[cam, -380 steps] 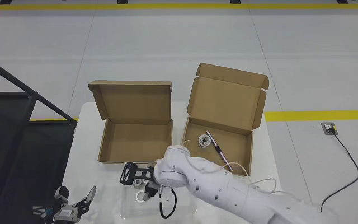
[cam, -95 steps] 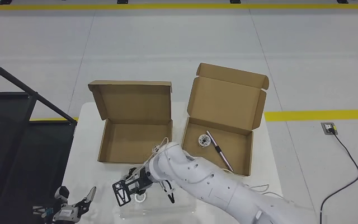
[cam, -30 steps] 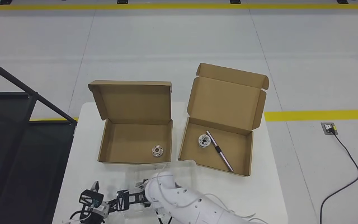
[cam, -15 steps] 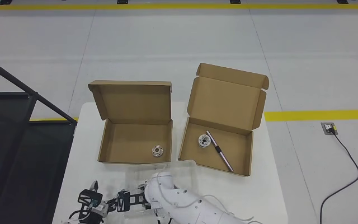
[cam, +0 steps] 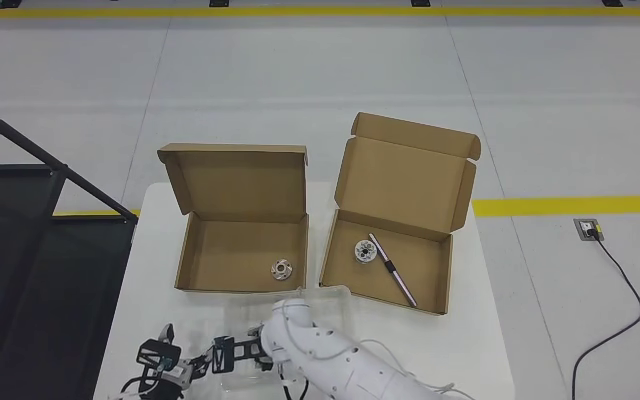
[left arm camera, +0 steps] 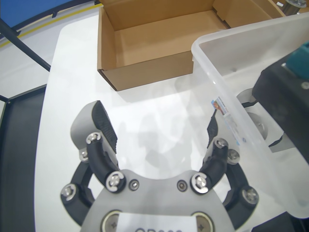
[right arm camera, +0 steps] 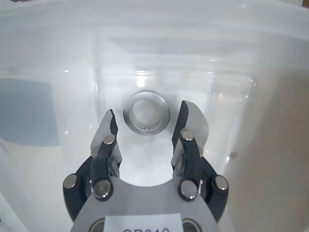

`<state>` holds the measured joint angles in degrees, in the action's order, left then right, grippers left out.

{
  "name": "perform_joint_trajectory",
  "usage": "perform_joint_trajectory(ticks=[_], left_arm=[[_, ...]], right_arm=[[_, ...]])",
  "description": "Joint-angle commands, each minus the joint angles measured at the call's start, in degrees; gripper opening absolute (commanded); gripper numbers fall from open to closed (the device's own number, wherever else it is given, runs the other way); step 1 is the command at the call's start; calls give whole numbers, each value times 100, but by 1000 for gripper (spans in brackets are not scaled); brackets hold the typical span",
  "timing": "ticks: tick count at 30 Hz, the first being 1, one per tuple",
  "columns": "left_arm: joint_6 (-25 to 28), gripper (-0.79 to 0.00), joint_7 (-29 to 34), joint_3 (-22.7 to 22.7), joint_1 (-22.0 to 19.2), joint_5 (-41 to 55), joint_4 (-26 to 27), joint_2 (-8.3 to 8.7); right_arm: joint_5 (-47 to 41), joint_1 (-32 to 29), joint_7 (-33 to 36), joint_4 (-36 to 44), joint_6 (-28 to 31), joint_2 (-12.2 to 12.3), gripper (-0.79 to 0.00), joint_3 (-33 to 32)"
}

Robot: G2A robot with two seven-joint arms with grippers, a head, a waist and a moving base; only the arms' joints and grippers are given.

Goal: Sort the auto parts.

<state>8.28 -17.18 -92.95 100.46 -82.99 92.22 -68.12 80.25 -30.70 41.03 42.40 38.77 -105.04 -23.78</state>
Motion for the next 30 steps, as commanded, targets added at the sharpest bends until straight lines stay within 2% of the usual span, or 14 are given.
perform_joint_trajectory(ticks=[1, 2, 4, 5, 7, 10, 16, 21, 25, 30], left_arm=[[-4, 0, -6, 0, -3, -6, -14, -1], [-7, 0, -11, -1, -6, -8, -19, -2], [10, 0, -34, -3, -10, -21, -37, -2], [13, 0, -39, -4, -12, -23, -44, -2], [13, 0, -42, -7, -15, -47, -50, -1], [29, 0, -51, -9, -22, -43, -64, -2], [13, 0, -43, 3, -30, -55, -49, -8], [-13, 0, -47, 15, -7, -61, 40, -14], [-40, 0, -30, 25, 36, -39, 128, -21], [-56, 0, -48, 20, 59, -24, 155, -26]], right_arm=[[-5, 17, -50, -58, 48, -29, -286, 8], [2, 27, -94, -86, 73, -42, -302, 11], [24, 45, -185, -151, 113, -61, -397, 14], [43, 50, -211, -183, 106, -71, -419, 17], [60, 57, -280, -231, 99, -90, -606, 15], [122, 66, -373, -275, 45, -111, -785, 12], [270, 48, -356, -172, -155, -106, -785, -37], [496, -43, -146, 347, -300, -6, -785, -133], [694, -224, -38, 958, -353, 218, -785, -411], [980, -610, -190, 1886, 13, 655, -785, -1046]])
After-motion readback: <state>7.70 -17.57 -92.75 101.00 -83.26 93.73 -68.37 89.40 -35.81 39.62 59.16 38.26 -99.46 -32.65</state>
